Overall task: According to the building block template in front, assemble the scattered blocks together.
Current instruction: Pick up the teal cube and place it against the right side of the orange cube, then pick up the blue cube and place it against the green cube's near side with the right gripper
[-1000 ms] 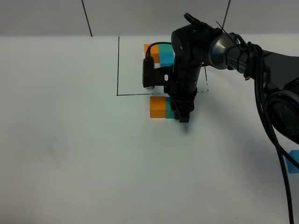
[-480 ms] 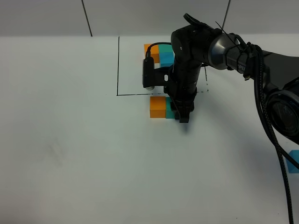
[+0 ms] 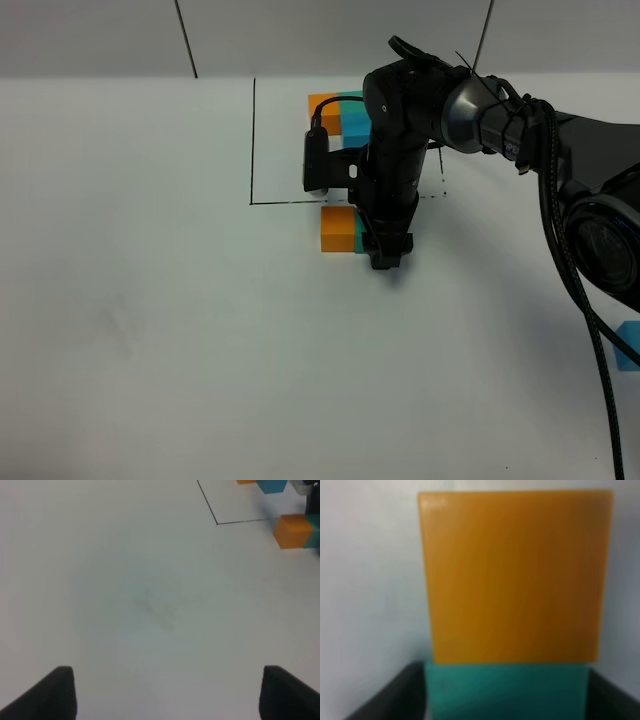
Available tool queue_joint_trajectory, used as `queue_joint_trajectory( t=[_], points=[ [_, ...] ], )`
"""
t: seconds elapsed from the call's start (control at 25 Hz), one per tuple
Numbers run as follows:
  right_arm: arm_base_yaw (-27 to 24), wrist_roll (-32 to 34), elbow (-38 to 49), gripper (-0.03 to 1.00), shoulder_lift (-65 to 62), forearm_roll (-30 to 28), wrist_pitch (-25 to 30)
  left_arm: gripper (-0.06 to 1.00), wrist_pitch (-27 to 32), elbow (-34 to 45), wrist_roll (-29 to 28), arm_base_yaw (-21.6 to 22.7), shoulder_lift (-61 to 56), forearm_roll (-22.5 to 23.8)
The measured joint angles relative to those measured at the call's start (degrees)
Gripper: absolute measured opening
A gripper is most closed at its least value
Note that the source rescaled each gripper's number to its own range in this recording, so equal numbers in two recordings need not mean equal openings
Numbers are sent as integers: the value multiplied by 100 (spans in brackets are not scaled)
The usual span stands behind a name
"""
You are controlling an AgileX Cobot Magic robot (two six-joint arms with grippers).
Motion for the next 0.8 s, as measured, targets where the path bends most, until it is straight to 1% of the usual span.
queue_joint_trajectory(
  t=[0.04,0.12,0.16,0.2,0.28,0.4,0.48,0.52,0.6,0.68,0.72,0.8],
  points=[
    [0,136,-2,63,-22,-20,0,61,0,0,0,0,0,0],
    [-6,466,32,81,-137,-94,36,61,0,0,0,0,0,0],
    [-10,681,47,87,-258,-94,102,61,0,0,0,0,0,0],
    [-39,929,54,91,-404,-125,195,61,0,0,0,0,0,0],
    [-156,1507,54,95,-741,-94,420,61,0,0,0,0,0,0],
    [-520,2525,54,95,-1224,-94,779,61,0,0,0,0,0,0],
    [-829,3113,145,95,-1493,-94,796,61,0,0,0,0,0,0],
    [-1007,3306,275,95,-1678,-94,796,61,0,0,0,0,0,0],
    [-1347,3633,636,95,-2119,-94,798,61,0,0,0,0,0,0],
    [-1724,3946,1201,95,-2747,-94,753,61,0,0,0,0,0,0],
    [-1914,4145,1560,95,-3043,-94,645,61,0,0,0,0,0,0],
    [-2269,4492,2360,95,-3776,-94,251,61,0,0,0,0,0,0]
  ],
)
